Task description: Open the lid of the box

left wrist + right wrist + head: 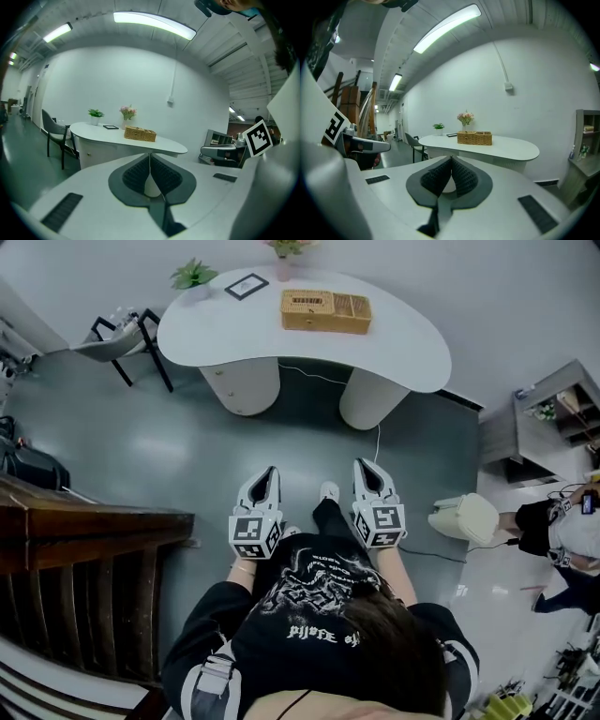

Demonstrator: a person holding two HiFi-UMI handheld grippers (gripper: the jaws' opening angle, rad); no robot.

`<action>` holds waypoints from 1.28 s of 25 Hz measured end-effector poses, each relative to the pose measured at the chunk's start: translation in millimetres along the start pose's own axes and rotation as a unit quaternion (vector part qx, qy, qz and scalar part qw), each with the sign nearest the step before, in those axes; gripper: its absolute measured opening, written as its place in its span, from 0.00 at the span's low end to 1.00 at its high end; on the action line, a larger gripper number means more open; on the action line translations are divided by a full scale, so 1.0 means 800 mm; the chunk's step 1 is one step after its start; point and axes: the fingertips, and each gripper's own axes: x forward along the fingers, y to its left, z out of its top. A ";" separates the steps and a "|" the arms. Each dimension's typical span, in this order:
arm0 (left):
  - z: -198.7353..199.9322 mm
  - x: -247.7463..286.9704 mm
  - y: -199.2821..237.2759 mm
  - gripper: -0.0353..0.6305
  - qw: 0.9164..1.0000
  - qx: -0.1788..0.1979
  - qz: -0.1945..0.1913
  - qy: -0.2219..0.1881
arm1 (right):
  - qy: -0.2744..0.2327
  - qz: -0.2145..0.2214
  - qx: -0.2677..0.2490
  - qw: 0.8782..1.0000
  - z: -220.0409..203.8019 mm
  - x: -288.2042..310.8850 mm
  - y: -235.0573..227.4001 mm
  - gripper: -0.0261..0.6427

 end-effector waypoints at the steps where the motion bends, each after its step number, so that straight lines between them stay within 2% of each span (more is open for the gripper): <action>1: 0.003 0.006 0.002 0.09 1.000 0.000 0.004 0.001 | -0.001 0.004 0.001 1.000 0.002 0.008 -0.003 0.08; 16: 0.060 0.133 0.011 0.09 0.999 -0.002 0.042 -0.014 | -0.009 0.070 -0.018 0.997 0.057 0.144 -0.078 0.08; 32: 0.080 0.263 -0.029 0.09 0.997 -0.016 0.071 -0.013 | -0.002 0.125 -0.031 0.992 0.074 0.221 -0.177 0.08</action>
